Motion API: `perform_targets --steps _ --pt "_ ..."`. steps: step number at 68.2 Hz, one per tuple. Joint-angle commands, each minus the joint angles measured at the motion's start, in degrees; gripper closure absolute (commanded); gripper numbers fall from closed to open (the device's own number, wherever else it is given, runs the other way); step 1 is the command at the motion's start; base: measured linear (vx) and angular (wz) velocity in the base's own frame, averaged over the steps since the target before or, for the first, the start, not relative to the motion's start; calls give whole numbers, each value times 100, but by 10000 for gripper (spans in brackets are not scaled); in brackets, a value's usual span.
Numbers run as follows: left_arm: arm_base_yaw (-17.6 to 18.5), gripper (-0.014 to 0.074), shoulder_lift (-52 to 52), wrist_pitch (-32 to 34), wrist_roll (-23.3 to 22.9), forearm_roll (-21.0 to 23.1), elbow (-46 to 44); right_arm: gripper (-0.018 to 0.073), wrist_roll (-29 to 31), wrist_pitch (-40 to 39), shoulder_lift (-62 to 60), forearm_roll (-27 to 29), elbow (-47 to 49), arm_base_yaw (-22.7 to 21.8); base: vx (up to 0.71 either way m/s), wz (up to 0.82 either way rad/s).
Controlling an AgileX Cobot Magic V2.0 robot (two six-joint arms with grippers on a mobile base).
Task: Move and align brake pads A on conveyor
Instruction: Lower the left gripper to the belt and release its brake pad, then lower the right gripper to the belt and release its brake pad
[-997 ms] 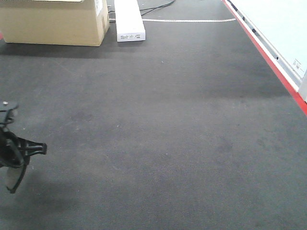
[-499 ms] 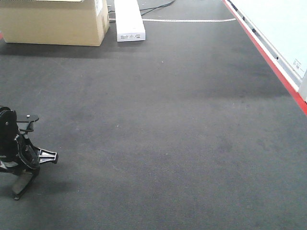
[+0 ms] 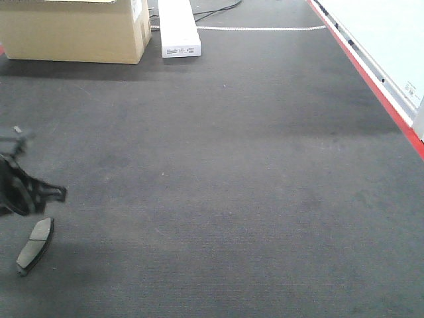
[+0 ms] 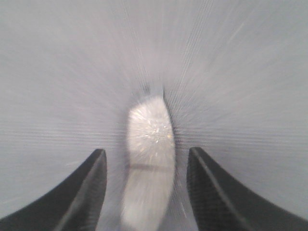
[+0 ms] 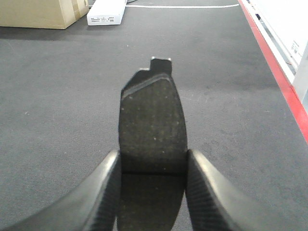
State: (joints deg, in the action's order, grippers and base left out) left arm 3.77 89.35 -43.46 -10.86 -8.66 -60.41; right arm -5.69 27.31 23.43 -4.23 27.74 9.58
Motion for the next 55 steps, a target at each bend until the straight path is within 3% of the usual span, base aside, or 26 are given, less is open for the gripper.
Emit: perform_targets --steps 1,31,55 --pt "21 219 -860 106 -13 -1 7 564 4 -553 31 -48 171 -28 0 0" --pt "26 219 -4643 1310 106 455 2003 564 4 -553 31 -48 171 -28 0 0" --pt "26 219 -7029 1437 106 583 3308 564 4 -553 31 -48 171 -28 0 0"
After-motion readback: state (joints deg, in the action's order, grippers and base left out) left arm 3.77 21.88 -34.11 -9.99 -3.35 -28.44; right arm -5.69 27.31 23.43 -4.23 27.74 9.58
